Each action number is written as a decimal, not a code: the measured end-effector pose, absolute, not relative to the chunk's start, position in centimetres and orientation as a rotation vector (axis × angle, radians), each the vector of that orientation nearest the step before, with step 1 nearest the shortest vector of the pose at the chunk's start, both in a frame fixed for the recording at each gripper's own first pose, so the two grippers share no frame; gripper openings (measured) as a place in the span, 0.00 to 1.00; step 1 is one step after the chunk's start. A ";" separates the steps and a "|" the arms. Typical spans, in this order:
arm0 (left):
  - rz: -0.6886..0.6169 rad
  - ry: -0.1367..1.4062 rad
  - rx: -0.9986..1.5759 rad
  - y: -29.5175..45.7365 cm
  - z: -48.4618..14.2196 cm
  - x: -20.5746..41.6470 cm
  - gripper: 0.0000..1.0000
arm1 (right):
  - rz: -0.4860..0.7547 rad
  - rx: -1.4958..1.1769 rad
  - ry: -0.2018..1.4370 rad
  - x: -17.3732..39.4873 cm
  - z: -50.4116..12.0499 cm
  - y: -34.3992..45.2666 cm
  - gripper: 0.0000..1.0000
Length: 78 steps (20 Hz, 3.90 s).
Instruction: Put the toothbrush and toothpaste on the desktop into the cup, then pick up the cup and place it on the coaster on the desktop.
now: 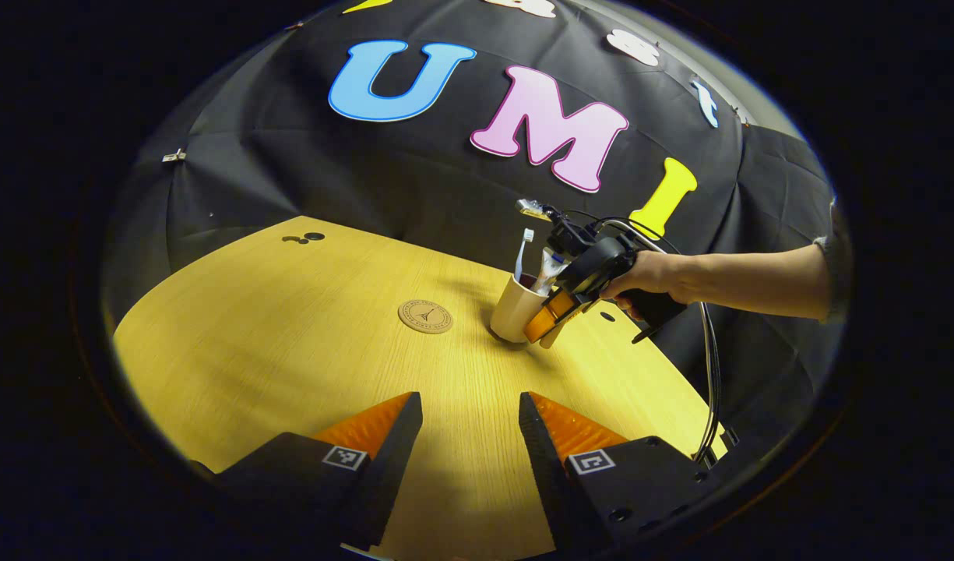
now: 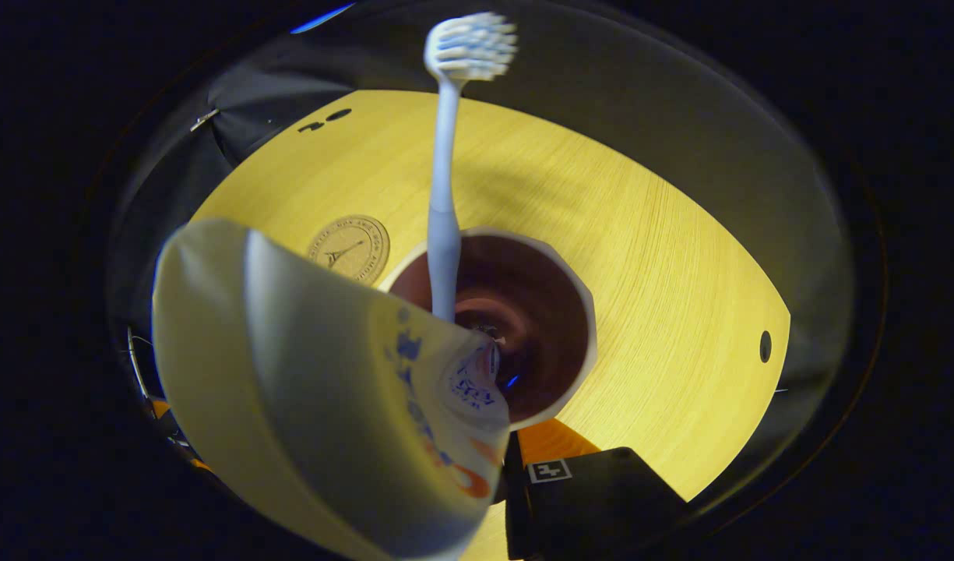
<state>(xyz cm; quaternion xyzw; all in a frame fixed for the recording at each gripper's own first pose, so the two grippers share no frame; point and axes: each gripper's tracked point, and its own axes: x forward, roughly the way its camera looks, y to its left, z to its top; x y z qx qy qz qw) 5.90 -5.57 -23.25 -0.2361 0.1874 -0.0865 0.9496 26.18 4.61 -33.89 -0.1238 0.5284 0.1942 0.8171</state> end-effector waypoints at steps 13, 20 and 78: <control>-0.116 0.367 -0.499 -1.9 -23.0 3.3 0.79 | 0.547 -0.314 1.085 27.3 -32.4 15.8 0.33; -0.079 0.377 -0.521 0.0 -23.8 2.8 0.79 | 0.572 -0.347 1.107 27.1 -32.9 16.7 0.32; -0.245 0.314 -0.374 -2.5 -9.9 2.8 0.80 | 0.574 0.054 0.430 4.9 -10.9 9.6 0.68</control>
